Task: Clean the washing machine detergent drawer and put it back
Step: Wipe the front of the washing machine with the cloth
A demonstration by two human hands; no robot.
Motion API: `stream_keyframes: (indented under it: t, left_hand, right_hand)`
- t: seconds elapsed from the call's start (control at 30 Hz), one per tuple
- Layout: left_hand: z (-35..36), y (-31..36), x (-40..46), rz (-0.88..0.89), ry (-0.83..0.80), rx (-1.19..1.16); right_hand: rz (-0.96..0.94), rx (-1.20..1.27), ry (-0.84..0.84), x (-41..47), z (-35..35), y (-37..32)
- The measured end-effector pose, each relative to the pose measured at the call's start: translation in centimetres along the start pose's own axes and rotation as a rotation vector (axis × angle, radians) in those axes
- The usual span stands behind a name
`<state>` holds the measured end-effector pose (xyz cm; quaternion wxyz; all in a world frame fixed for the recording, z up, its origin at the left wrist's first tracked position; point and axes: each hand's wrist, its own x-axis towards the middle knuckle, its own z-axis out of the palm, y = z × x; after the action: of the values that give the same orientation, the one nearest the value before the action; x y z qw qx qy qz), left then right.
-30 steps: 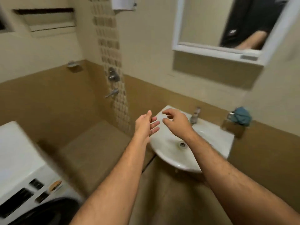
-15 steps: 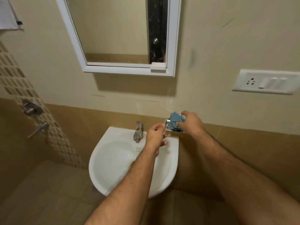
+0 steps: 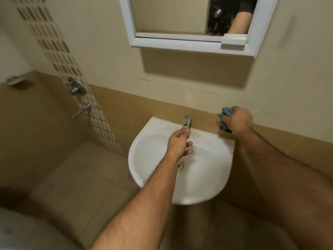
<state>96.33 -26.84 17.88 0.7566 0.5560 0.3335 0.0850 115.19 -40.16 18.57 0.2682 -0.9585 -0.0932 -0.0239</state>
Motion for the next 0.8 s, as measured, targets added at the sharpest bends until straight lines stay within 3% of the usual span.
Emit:
stream_keyframes:
  t: [0.1, 0.27, 0.37, 0.53, 0.63, 0.8]
  left_hand:
    - [-3.2, 0.3, -0.7, -0.003, 0.061, -0.061]
    - [-13.0, 1.2, -3.4, 0.039, 0.198, -0.359]
    - [-22.1, 0.5, -6.7, 0.108, 0.443, -0.543]
    - [-39.2, -3.9, -17.1, 0.109, 0.817, -0.633]
    - [-48.6, -7.6, -25.1, 0.134, 1.017, -0.645]
    - [-60.7, -13.4, -39.2, 0.195, 1.188, -0.647]
  right_hand:
    - [-0.177, 0.199, -0.034, -3.6, 0.5, -7.2]
    - [-0.433, 0.512, -0.624, -14.3, 5.5, -18.8]
    - [-0.636, 0.442, -0.86, -22.3, 9.7, -25.0]
    - [-1.014, 0.113, -1.003, -39.3, 16.7, -34.9]
    - [-1.192, 0.117, -1.105, -50.9, 19.7, -39.2]
    - [-1.449, 0.12, -1.205, -69.5, 23.9, -43.3]
